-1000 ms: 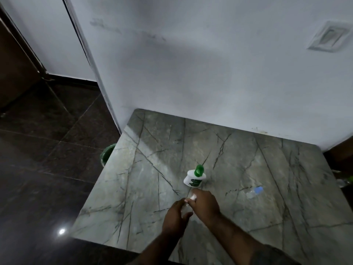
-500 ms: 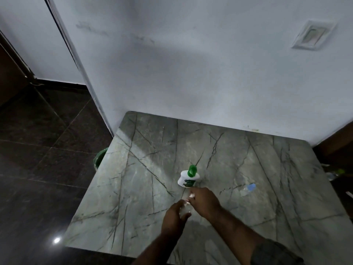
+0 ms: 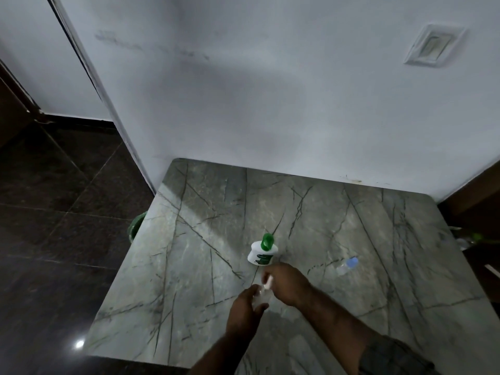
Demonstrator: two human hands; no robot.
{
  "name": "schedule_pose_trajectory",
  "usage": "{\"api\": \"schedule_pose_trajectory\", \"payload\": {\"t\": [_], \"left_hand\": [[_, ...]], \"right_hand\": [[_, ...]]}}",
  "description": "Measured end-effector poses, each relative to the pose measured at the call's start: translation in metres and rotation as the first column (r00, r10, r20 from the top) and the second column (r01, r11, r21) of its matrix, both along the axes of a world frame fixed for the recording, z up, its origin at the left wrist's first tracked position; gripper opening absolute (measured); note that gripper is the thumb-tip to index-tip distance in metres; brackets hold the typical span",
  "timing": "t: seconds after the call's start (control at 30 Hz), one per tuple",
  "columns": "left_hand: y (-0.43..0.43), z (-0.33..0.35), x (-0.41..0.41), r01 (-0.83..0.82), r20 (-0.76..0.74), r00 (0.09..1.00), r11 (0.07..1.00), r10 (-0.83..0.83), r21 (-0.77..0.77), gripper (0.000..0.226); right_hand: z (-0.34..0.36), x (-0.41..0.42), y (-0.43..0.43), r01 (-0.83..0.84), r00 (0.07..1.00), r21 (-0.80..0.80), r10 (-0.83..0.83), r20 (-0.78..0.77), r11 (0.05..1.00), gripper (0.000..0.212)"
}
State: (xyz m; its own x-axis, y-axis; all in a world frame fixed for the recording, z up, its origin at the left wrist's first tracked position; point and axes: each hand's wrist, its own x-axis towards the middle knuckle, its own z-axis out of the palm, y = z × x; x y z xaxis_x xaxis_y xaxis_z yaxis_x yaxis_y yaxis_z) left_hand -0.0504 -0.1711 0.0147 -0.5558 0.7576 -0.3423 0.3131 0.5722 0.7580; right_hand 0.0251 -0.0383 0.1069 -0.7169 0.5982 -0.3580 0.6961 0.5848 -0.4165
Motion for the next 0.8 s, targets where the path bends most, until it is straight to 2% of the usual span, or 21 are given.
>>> {"api": "schedule_pose_trajectory", "payload": {"t": [0.13,0.23,0.27,0.33,0.43,0.53,0.63,0.7,0.77,0.8], "left_hand": [[0.004,-0.001,0.001,-0.012,0.009,1.000,1.000,0.012,-0.002,0.060],[0.005,-0.002,0.003,0.002,0.005,1.000,1.000,-0.002,-0.001,0.060],[0.005,-0.003,0.003,0.002,0.008,1.000,1.000,-0.002,0.000,0.060],[0.005,-0.003,0.003,0.005,0.007,1.000,1.000,-0.005,-0.004,0.059],[0.004,-0.005,0.001,-0.004,0.000,1.000,1.000,0.004,-0.017,0.059],[0.004,-0.007,-0.003,-0.027,-0.001,1.000,0.999,0.027,-0.021,0.058],[0.007,-0.009,-0.006,-0.042,0.012,0.999,0.999,0.042,-0.017,0.058],[0.009,-0.011,-0.005,-0.049,0.027,0.998,0.999,0.049,-0.013,0.057],[0.009,-0.013,-0.004,-0.057,0.036,0.998,0.998,0.057,-0.020,0.058],[0.010,-0.014,-0.003,-0.057,0.037,0.998,0.998,0.058,-0.025,0.058]], "right_hand": [[0.002,-0.001,0.001,0.005,0.999,-0.083,-0.009,-0.050,0.997,0.018],[-0.001,0.003,0.000,0.034,0.997,-0.091,-0.040,-0.067,0.995,0.042],[-0.002,0.004,0.001,0.038,0.998,-0.075,-0.041,-0.049,0.997,0.042],[0.001,0.005,0.006,0.039,0.999,-0.061,-0.040,-0.019,0.997,0.027],[0.018,0.008,0.021,0.067,0.996,-0.093,-0.073,-0.060,0.993,0.014],[0.038,0.028,0.046,0.153,0.967,-0.259,-0.198,-0.158,0.954,0.011],[0.037,0.060,0.065,0.286,0.848,-0.540,-0.472,-0.243,0.792,0.016],[0.019,0.076,0.068,0.372,0.679,-0.662,-0.677,-0.284,0.650,0.018],[-0.007,0.085,0.062,0.491,0.528,-0.657,-0.795,-0.299,0.573,0.019],[-0.021,0.086,0.056,0.561,0.483,-0.612,-0.821,-0.304,0.557,0.020]]}}
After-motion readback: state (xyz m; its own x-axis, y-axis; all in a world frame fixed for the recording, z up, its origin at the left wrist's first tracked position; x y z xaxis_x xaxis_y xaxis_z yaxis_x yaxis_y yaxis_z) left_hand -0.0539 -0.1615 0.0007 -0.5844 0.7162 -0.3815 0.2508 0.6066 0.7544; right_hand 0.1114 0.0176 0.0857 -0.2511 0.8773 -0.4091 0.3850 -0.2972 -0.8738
